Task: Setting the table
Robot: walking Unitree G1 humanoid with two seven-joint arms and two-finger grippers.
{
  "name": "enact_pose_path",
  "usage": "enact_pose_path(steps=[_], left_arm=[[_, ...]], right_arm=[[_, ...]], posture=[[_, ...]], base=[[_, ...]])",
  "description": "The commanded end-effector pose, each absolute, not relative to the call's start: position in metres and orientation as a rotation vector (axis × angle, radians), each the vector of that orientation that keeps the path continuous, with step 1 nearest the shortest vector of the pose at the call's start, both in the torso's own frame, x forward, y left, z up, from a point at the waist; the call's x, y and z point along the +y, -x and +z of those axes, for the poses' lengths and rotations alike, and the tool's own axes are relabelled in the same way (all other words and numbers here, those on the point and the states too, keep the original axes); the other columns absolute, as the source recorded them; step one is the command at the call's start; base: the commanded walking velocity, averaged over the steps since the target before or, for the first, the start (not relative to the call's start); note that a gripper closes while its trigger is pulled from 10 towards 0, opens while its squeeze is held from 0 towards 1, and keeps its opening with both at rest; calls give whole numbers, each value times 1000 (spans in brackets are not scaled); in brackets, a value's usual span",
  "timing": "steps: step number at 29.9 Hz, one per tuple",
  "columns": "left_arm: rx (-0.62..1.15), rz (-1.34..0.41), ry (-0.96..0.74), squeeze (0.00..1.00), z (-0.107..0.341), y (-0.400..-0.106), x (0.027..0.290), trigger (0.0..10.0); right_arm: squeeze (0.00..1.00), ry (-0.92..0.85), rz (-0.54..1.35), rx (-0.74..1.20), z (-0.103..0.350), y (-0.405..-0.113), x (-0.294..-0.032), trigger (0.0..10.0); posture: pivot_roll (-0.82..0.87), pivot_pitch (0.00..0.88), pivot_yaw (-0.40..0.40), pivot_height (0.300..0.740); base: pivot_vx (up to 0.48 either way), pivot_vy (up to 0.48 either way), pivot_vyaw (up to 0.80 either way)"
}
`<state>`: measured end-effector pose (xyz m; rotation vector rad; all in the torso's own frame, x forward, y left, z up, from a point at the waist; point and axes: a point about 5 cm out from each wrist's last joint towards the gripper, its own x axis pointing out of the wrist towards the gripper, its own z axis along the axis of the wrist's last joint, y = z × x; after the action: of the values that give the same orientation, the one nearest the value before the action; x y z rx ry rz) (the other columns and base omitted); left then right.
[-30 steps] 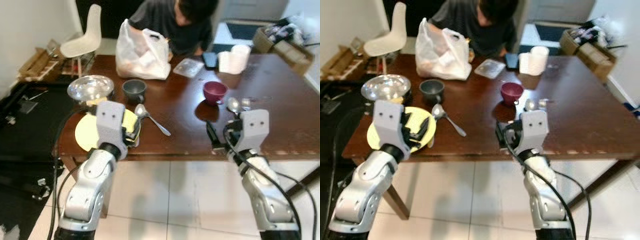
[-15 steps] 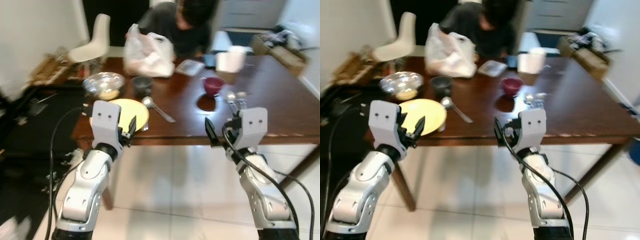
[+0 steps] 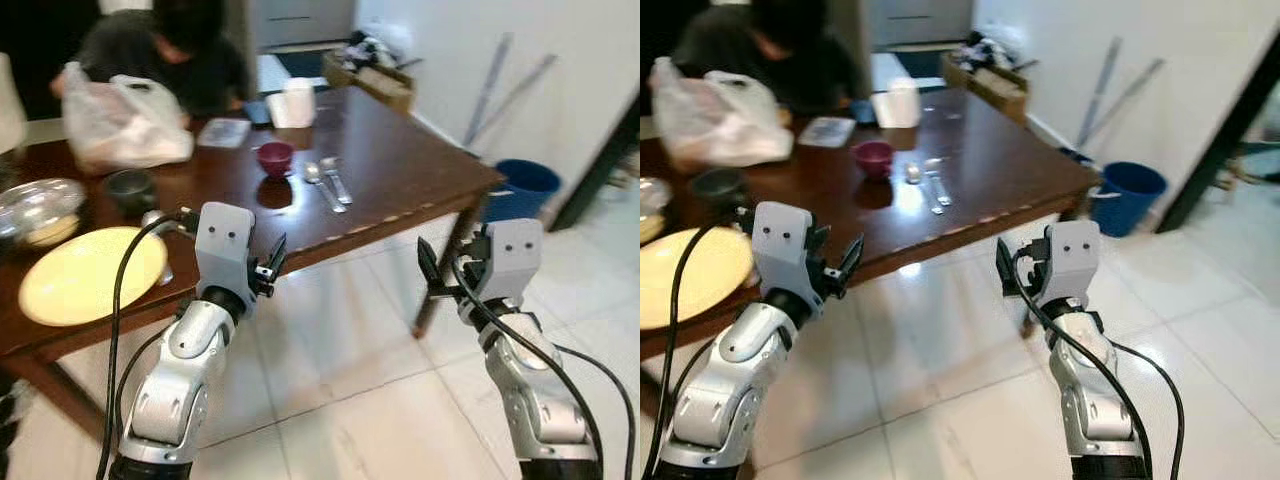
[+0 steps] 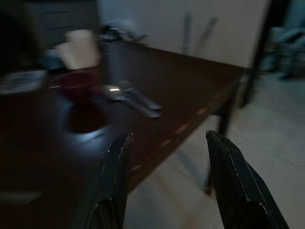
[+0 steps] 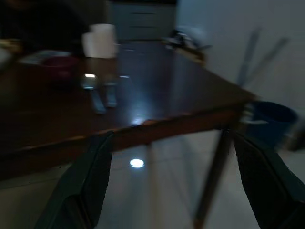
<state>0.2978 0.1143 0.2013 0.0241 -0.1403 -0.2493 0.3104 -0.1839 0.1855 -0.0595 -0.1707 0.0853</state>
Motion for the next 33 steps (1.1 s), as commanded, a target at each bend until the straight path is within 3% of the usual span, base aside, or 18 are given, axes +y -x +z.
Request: enact_pose_path(steps=[1,33], left_arm=[[-129,-239,-34,0,199,-298,115,10000],[-130,-244,-25,0,199,-299,113,10000]], right_arm=[[0,52,87,-153,182,-311,-184,10000],[0,56,94,-152,184,-311,-184,10000]], posture=[[-64,0,48,740],[-66,0,43,740]], base=[[0,0,-788],[0,0,-784]])
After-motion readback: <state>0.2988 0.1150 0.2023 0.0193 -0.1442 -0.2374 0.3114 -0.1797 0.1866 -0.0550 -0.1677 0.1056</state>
